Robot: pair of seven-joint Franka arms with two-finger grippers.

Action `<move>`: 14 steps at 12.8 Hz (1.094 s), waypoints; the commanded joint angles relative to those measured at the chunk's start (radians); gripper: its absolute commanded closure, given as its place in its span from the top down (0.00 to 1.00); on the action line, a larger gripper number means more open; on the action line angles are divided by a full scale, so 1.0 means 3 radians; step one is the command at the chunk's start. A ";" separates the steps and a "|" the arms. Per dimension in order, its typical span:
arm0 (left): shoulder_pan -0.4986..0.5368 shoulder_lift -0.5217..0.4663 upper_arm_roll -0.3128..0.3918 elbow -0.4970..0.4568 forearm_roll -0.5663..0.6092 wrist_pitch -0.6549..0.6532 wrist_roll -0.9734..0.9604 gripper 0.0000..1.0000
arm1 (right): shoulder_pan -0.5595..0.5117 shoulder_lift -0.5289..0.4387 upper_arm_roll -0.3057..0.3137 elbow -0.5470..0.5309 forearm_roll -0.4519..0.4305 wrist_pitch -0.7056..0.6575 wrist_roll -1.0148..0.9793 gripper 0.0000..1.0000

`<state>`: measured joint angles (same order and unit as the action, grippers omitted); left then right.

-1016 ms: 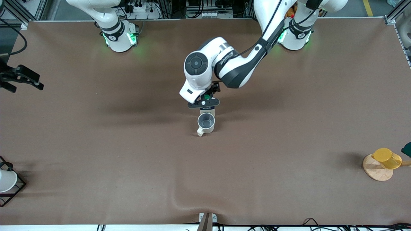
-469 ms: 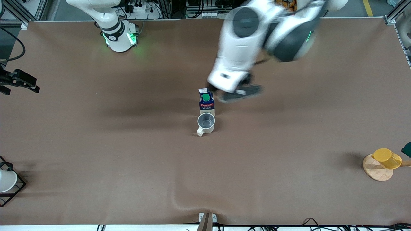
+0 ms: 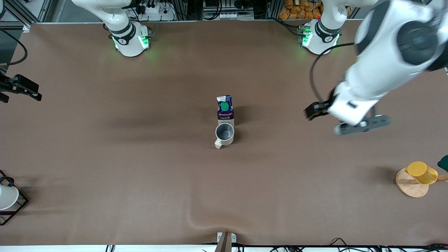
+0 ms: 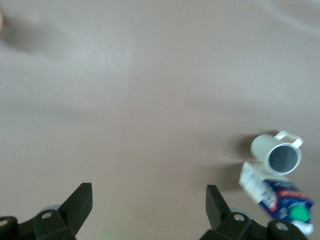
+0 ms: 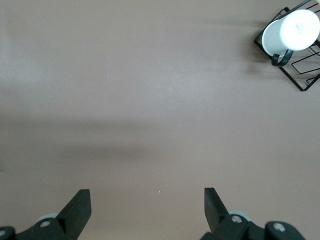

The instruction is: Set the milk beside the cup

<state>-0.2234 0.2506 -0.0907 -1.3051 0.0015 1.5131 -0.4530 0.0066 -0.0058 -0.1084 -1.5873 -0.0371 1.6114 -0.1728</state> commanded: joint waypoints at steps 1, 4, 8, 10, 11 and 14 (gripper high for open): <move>-0.0043 -0.0542 0.0317 -0.0475 0.0000 -0.0038 0.0542 1.00 | 0.0004 0.0035 0.0003 0.0091 -0.0055 -0.0084 0.0054 1.00; -0.0053 -0.0916 0.0649 -0.0721 0.0000 -0.0180 0.1181 1.00 | 0.0009 0.0035 0.0003 0.0091 -0.0055 -0.0145 0.0059 1.00; -0.0043 -0.1050 0.0747 -0.0712 0.0051 -0.0304 0.1275 1.00 | 0.0004 0.0040 0.0008 0.0086 -0.0055 -0.0145 0.0054 1.00; -0.0023 -0.1080 0.0742 -0.0712 0.0051 -0.0309 0.1198 1.00 | 0.0004 0.0035 0.0003 0.0081 -0.0055 -0.0145 0.0054 1.00; -0.0017 -0.1086 0.0747 -0.0717 0.0051 -0.0309 0.1208 1.00 | -0.0001 0.0040 0.0008 0.0080 -0.0055 -0.0140 0.0054 1.00; -0.0012 -0.1081 0.0742 -0.0717 0.0056 -0.0314 0.1234 1.00 | -0.0007 0.0040 0.0008 0.0086 -0.0050 -0.0145 0.0054 1.00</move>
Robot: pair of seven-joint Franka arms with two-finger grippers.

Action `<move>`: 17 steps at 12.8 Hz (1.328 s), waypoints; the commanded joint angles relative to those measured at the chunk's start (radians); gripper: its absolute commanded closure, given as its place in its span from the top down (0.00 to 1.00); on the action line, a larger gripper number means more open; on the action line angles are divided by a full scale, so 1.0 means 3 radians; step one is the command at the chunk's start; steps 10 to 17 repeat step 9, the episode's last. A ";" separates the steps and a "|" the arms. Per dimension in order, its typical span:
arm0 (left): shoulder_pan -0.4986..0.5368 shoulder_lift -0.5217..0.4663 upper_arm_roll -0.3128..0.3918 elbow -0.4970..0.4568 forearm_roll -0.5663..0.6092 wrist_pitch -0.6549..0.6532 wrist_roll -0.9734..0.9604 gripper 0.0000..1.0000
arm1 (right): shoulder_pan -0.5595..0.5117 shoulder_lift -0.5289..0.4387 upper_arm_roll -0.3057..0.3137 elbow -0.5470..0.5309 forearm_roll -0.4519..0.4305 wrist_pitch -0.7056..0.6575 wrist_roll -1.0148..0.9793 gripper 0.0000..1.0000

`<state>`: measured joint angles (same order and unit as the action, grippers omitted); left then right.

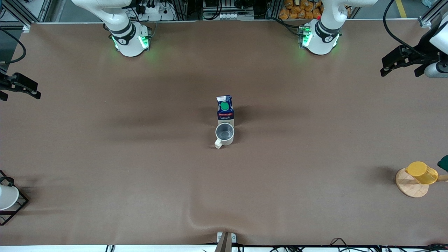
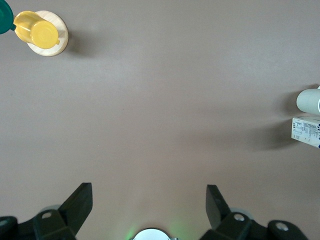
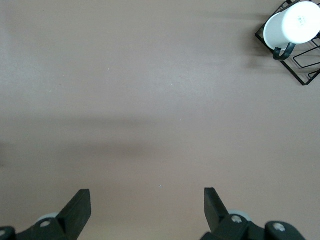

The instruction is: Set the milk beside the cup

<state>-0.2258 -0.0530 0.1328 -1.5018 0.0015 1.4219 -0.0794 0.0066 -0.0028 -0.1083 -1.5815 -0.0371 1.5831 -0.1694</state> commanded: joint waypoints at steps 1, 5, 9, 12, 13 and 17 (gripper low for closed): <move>-0.0004 -0.0069 -0.0003 -0.0061 0.0057 -0.0010 -0.0006 1.00 | -0.0002 0.0030 0.0003 0.0061 -0.0055 -0.0046 0.0043 1.00; -0.0004 -0.0064 -0.0013 -0.0066 0.0154 -0.0015 0.0270 1.00 | -0.0007 0.0035 0.0008 0.0056 -0.0050 -0.0051 0.0043 1.00; 0.0011 -0.0028 -0.0013 -0.0056 0.0149 -0.0015 0.0270 1.00 | -0.0007 0.0035 0.0003 0.0056 -0.0045 -0.0051 0.0043 1.00; 0.0011 -0.0028 -0.0013 -0.0056 0.0149 -0.0015 0.0270 1.00 | -0.0007 0.0035 0.0003 0.0056 -0.0045 -0.0051 0.0043 1.00; 0.0011 -0.0028 -0.0013 -0.0056 0.0149 -0.0015 0.0270 1.00 | -0.0007 0.0035 0.0003 0.0056 -0.0045 -0.0051 0.0043 1.00; 0.0011 -0.0028 -0.0013 -0.0056 0.0149 -0.0015 0.0270 1.00 | -0.0007 0.0035 0.0003 0.0056 -0.0045 -0.0051 0.0043 1.00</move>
